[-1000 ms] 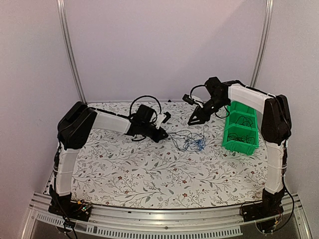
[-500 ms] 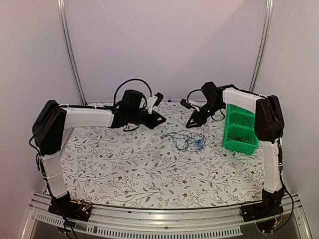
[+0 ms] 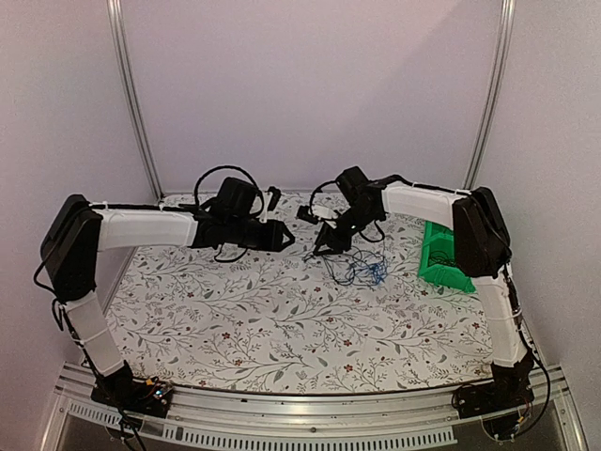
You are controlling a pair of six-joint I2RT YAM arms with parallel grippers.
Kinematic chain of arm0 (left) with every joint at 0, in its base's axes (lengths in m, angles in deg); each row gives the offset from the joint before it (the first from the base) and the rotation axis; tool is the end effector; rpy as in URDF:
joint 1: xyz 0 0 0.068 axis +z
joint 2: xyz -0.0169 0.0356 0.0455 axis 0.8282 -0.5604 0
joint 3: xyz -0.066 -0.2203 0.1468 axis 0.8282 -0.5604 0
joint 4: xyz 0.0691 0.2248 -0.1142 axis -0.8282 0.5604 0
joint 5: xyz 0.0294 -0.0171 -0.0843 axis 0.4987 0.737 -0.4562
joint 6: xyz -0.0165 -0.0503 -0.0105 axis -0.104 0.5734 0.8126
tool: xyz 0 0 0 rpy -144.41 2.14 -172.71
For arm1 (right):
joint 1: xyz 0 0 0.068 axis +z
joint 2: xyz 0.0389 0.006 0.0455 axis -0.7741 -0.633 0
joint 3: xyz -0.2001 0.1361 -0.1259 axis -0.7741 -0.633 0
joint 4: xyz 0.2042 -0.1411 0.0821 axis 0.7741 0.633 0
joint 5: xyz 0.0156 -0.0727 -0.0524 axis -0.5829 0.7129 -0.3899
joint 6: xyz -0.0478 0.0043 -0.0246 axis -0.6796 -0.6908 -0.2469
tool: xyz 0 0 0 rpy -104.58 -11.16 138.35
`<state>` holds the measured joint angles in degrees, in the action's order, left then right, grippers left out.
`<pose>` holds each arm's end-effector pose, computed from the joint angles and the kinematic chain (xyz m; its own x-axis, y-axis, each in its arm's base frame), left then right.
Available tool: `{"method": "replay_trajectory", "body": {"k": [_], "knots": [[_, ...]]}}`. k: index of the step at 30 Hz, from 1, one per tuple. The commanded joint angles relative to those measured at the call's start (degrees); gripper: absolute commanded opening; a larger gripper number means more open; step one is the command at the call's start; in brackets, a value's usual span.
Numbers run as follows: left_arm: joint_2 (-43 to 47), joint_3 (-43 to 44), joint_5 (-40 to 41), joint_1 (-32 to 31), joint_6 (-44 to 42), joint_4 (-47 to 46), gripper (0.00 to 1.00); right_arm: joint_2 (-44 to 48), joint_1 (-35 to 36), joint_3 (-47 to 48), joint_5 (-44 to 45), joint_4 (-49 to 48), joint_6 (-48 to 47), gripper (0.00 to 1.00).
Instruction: Untangle the cables
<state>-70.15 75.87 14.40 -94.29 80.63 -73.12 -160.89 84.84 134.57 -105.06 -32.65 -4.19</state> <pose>0.3133 -0.2557 0.2109 -0.7460 0.0507 -0.6641 0.4371 0.7895 -0.4308 0.4033 0.2950 0.1850 -0.1202 -0.7417 -0.6599 -0.9908 0.1317 0.0324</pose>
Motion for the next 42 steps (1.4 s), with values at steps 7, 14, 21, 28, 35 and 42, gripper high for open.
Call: {"method": "replay_trajectory", "body": {"k": [7, 14, 21, 28, 35, 42], "knots": [[10.0, -2.6, 3.6, 0.7, 2.8, 5.1, 0.42, -7.7, 1.2, 5.0, 5.2, -6.3, 0.6, 0.32], [12.8, -6.1, 3.4, 0.7, 0.5, 3.7, 0.42, -5.2, 1.4, 5.0, 3.7, -6.7, 2.2, 0.11], [13.0, -10.4, -2.4, -0.8, -8.1, -7.1, 0.44, 5.0, 1.8, 5.5, -0.4, -2.5, 3.2, 0.0], [10.0, -7.9, 1.2, -5.7, -17.4, -19.4, 0.52, 16.0, 1.8, 6.7, -6.5, 7.7, 3.8, 0.0], [0.7, 0.2, 0.8, -6.5, -14.8, -28.3, 0.55, 20.4, 1.7, 12.9, -8.9, 15.6, 3.1, 0.0], [-9.3, -0.7, 7.2, -5.3, -7.5, -38.5, 0.33, 26.0, 1.8, 18.8, -11.2, 14.6, 4.2, 0.0]]}}
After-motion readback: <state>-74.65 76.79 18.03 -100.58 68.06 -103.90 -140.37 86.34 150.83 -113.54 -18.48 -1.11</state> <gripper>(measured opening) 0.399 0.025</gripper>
